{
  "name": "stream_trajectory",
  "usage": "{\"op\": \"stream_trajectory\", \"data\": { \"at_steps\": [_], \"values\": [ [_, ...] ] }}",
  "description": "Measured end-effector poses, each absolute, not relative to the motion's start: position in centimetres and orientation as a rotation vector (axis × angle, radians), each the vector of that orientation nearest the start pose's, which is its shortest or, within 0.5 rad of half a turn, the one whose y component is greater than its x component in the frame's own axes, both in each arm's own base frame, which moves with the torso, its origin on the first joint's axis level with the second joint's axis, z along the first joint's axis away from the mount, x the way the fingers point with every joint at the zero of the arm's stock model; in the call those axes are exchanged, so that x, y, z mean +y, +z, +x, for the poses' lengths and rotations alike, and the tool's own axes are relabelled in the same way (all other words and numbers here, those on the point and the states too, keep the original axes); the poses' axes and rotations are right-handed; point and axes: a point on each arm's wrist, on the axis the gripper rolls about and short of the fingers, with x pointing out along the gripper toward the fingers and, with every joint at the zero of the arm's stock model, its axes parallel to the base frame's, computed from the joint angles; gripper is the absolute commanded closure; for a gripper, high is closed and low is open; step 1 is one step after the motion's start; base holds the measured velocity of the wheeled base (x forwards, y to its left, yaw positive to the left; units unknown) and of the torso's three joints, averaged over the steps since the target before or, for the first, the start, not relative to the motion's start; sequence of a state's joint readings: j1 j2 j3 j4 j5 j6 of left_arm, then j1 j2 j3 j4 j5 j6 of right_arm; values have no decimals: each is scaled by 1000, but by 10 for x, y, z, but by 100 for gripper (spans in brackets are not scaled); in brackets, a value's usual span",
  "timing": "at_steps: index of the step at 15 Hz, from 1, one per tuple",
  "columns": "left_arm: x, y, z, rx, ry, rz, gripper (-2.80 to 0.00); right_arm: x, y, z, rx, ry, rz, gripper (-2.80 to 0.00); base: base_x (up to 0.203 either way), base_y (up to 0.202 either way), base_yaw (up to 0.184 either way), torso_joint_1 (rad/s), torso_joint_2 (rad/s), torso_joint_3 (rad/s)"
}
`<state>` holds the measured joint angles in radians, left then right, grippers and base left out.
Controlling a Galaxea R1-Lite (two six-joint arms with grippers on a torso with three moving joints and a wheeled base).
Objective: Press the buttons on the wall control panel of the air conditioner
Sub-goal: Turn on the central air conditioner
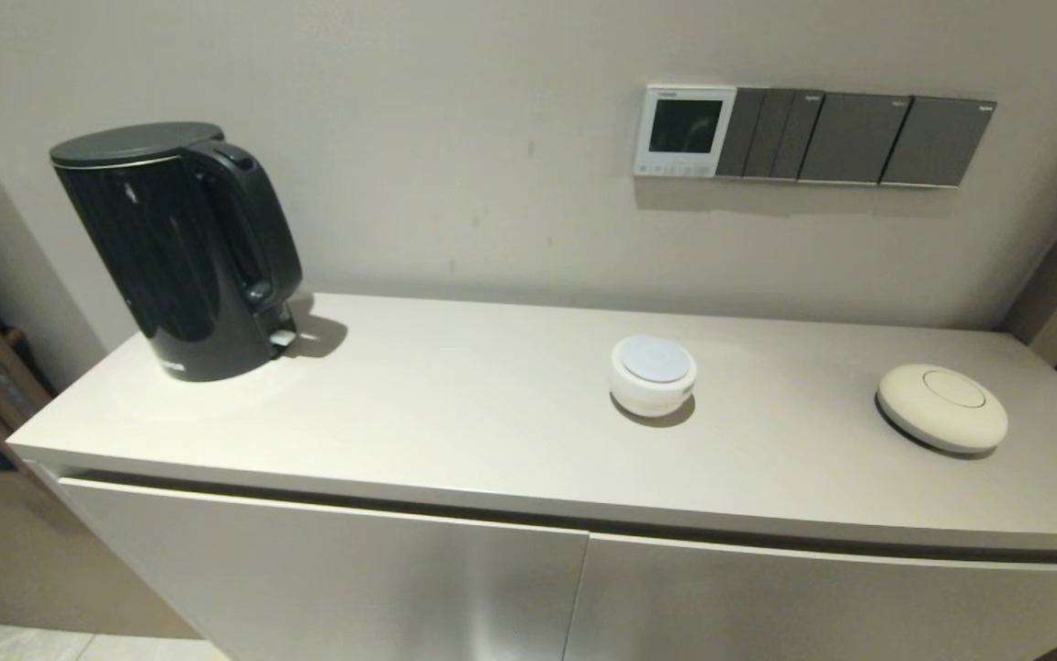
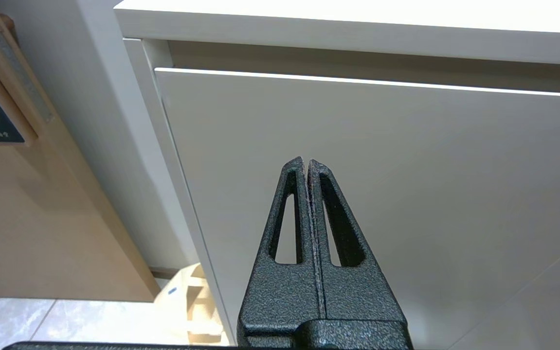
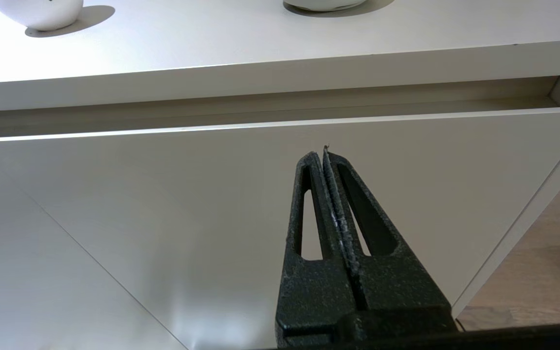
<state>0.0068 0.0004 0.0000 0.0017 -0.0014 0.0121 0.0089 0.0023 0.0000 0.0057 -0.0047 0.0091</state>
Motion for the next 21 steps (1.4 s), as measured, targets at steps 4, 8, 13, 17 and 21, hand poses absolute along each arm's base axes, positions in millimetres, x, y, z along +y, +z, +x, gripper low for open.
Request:
{"op": "stream_trajectory", "data": {
  "at_steps": [4, 8, 13, 17, 21],
  "values": [
    [0, 75, -23, 2, 5, 12, 0, 0, 75, -23, 8, 1, 13, 0, 0, 0, 0, 0, 0, 0],
    [0, 75, -23, 2, 5, 12, 0, 0, 75, -23, 7, -2, 20, 0, 0, 0, 0, 0, 0, 0],
    [0, 75, -23, 2, 4, 12, 0, 0, 75, -23, 8, -1, 19, 0, 0, 0, 0, 0, 0, 0],
    [0, 75, -23, 2, 5, 12, 0, 0, 80, -23, -27, -2, 2, 0, 0, 0, 0, 0, 0, 0],
    [0, 75, -23, 2, 4, 13, 0, -1, 122, -32, -145, -8, -5, 0, 0, 0, 0, 0, 0, 0]
  ]
}}
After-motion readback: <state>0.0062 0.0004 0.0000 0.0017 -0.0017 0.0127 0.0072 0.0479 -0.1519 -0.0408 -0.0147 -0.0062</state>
